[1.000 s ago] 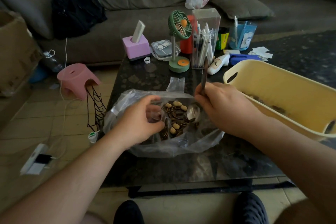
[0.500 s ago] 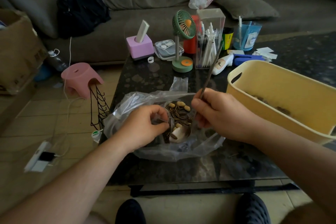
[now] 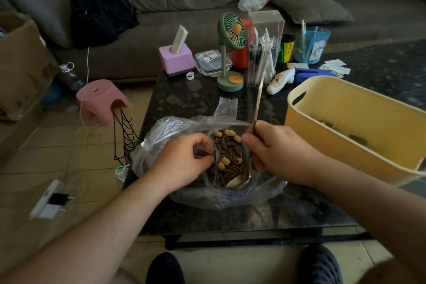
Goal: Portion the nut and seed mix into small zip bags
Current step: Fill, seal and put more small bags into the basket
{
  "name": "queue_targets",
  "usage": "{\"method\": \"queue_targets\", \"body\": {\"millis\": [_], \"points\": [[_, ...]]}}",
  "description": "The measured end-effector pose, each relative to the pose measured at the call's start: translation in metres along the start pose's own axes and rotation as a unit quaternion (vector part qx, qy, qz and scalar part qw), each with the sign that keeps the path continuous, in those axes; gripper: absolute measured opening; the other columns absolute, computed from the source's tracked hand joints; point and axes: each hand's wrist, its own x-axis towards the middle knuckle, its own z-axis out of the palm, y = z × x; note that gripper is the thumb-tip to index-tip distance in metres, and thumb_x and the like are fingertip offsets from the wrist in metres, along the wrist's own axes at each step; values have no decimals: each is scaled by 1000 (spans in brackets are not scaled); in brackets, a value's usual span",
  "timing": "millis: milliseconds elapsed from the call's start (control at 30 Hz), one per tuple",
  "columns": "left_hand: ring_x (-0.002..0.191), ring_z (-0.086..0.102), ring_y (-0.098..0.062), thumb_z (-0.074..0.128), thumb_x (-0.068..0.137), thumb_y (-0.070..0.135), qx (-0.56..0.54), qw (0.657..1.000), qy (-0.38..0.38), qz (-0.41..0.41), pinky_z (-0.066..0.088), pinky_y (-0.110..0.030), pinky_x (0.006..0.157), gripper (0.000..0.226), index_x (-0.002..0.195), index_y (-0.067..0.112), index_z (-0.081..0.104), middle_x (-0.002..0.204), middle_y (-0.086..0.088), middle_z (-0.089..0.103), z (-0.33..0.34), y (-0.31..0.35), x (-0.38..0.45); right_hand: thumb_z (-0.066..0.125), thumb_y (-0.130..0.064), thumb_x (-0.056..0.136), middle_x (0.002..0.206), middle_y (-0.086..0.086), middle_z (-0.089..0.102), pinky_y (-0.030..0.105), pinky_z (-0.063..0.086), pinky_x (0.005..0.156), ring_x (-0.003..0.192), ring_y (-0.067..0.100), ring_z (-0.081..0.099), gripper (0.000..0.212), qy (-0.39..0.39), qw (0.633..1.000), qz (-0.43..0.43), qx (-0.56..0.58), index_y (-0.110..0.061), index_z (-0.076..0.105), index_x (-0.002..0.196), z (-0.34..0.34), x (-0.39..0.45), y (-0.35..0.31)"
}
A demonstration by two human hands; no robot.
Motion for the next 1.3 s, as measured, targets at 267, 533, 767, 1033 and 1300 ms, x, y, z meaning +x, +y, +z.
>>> {"method": "queue_targets", "body": {"millis": [267,533,767,1033,1300], "points": [[90,59,13,76,95,34,14,1000,-2,-8,38,-6,71,19,100,48,64,109,29,61,-1,4,0,49,-43,107,78,-6,67,25,53,64,69,4,64,21,65,997,-17,-44,-26,57,97,4,9,11],[97,62,4,77,92,23,-47,998,20,-30,47,-14,79,18,93,39,69,100,24,68,5,1,3,47,-35,108,82,-19,46,14,36,63,72,-2,49,12,62,974,-184,-121,-32,45,96,17,5,9],[96,74,-14,76,94,11,-274,953,31,-124,67,-42,81,21,93,32,72,109,11,72,21,5,5,45,-36,109,87,-11,62,25,45,70,81,4,59,17,49,992,-103,-46,-28,56,98,17,6,13],[113,72,-29,68,99,2,-497,839,10,-220,66,-41,85,14,110,11,69,123,-18,70,19,17,10,48,-29,110,98,19,74,45,65,75,83,31,77,21,77,947,191,246,-17,64,104,13,20,36],[114,75,-29,73,95,10,-540,817,-52,-194,64,-46,89,12,107,11,69,121,-17,76,-3,16,8,48,-25,111,95,16,74,39,64,75,78,26,74,24,60,938,197,278,-11,66,105,18,12,34]]}}
